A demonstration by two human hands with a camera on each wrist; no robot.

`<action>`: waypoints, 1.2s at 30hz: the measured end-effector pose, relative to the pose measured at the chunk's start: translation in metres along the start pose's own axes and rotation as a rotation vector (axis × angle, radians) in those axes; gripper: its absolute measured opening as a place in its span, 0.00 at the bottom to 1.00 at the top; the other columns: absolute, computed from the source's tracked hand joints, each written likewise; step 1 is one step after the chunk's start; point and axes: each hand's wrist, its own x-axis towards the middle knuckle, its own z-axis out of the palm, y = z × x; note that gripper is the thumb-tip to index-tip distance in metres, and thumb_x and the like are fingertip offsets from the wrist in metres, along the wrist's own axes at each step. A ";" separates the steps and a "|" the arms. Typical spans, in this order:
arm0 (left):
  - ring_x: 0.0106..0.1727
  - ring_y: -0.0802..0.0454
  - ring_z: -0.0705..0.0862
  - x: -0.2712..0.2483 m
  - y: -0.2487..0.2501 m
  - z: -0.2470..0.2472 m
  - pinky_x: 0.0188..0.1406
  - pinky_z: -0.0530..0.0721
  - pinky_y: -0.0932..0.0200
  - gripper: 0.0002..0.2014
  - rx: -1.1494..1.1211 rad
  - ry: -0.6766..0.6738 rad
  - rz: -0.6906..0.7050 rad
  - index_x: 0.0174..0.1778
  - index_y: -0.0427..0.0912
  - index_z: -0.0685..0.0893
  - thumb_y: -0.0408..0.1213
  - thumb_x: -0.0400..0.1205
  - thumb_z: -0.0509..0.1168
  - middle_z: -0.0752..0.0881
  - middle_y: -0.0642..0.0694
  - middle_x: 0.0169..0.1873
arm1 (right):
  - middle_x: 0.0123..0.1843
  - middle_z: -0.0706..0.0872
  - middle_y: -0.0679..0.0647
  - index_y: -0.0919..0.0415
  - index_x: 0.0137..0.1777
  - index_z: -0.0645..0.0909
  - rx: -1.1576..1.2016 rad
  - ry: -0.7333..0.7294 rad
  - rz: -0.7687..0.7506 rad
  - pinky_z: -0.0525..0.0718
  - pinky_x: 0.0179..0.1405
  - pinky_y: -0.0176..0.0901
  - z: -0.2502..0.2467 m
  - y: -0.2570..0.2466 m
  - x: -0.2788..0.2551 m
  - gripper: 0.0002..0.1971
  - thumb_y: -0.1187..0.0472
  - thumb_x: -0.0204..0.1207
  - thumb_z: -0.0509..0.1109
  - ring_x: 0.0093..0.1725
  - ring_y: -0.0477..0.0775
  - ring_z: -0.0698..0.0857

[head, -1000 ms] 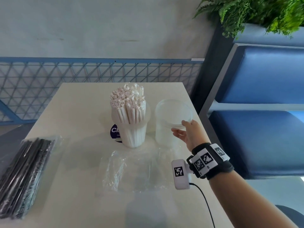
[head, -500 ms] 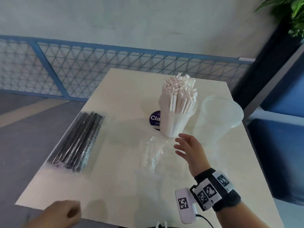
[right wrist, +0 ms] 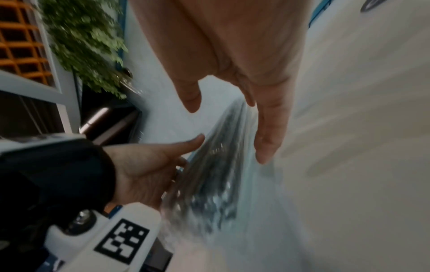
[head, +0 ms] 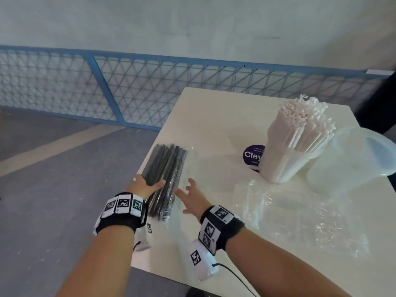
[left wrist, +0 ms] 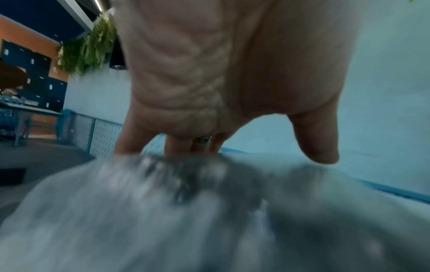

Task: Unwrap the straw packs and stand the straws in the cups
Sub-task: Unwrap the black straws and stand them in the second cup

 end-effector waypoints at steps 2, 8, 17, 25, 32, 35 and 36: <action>0.64 0.36 0.78 0.000 -0.007 0.006 0.59 0.77 0.48 0.46 -0.070 0.017 -0.007 0.73 0.31 0.63 0.63 0.72 0.67 0.77 0.33 0.66 | 0.83 0.57 0.60 0.57 0.82 0.43 -0.049 -0.039 0.038 0.83 0.55 0.51 0.012 0.004 0.005 0.38 0.49 0.80 0.62 0.75 0.62 0.70; 0.59 0.45 0.83 0.000 -0.028 0.020 0.62 0.81 0.44 0.57 -0.414 0.043 0.135 0.67 0.41 0.72 0.74 0.47 0.74 0.83 0.44 0.59 | 0.71 0.78 0.59 0.60 0.78 0.55 -0.219 0.053 -0.147 0.76 0.55 0.35 0.015 0.010 -0.013 0.30 0.60 0.80 0.64 0.65 0.58 0.80; 0.50 0.49 0.85 -0.039 0.025 0.028 0.56 0.83 0.48 0.37 -0.845 -0.117 0.419 0.55 0.43 0.69 0.43 0.56 0.84 0.84 0.41 0.52 | 0.71 0.77 0.53 0.50 0.82 0.48 -0.203 0.189 -0.254 0.80 0.65 0.50 -0.046 0.022 -0.038 0.37 0.68 0.78 0.62 0.60 0.57 0.83; 0.45 0.82 0.80 -0.101 0.101 0.054 0.42 0.78 0.82 0.39 -0.535 0.140 0.841 0.66 0.51 0.69 0.36 0.62 0.82 0.81 0.68 0.46 | 0.68 0.73 0.38 0.51 0.79 0.49 -0.041 0.286 -0.470 0.75 0.71 0.35 -0.110 0.006 -0.086 0.39 0.64 0.75 0.70 0.67 0.31 0.75; 0.51 0.52 0.82 -0.132 0.136 0.102 0.47 0.85 0.52 0.41 -0.270 0.266 1.050 0.74 0.56 0.67 0.50 0.65 0.77 0.87 0.53 0.54 | 0.77 0.67 0.42 0.45 0.79 0.48 0.116 0.153 -0.552 0.69 0.77 0.41 -0.168 0.015 -0.130 0.55 0.43 0.57 0.81 0.77 0.39 0.67; 0.53 0.53 0.72 -0.150 0.148 0.122 0.54 0.79 0.55 0.50 -0.085 0.420 1.135 0.78 0.58 0.58 0.40 0.64 0.79 0.77 0.48 0.71 | 0.76 0.71 0.44 0.50 0.79 0.52 0.166 0.117 -0.546 0.72 0.74 0.60 -0.191 0.026 -0.145 0.57 0.39 0.53 0.81 0.75 0.46 0.72; 0.53 0.51 0.72 -0.157 0.153 0.128 0.55 0.79 0.55 0.51 -0.052 0.449 1.171 0.79 0.58 0.56 0.39 0.63 0.78 0.74 0.48 0.74 | 0.74 0.74 0.49 0.54 0.78 0.56 0.174 0.121 -0.548 0.74 0.72 0.63 -0.198 0.030 -0.149 0.56 0.37 0.53 0.81 0.73 0.49 0.75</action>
